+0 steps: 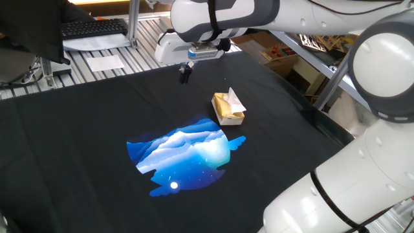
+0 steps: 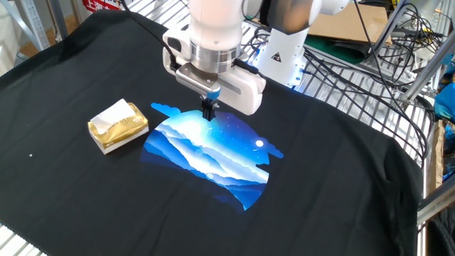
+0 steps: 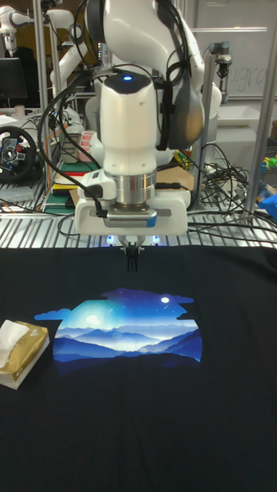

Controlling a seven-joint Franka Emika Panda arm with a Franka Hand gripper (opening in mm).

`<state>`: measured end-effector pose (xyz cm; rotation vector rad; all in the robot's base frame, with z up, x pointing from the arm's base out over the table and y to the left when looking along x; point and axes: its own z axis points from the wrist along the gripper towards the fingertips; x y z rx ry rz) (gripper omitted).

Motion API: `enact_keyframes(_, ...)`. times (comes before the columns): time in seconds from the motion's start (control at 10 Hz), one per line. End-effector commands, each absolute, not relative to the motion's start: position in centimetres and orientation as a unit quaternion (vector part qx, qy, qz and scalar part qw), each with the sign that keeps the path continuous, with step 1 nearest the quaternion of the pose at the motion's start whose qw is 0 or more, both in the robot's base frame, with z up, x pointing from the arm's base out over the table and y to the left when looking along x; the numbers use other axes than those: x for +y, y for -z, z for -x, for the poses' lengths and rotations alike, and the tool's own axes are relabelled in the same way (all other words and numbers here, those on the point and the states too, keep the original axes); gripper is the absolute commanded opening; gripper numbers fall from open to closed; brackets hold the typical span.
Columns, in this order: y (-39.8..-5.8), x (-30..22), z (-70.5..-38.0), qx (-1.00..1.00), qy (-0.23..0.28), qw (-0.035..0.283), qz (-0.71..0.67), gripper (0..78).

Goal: Pull out a napkin

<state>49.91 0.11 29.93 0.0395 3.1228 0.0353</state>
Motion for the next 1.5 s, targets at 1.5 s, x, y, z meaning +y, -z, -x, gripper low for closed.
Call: enact_keyframes(1.5,-30.9,-0.1,-51.7,0.993,-0.029,0.009,-0.114,0.0)
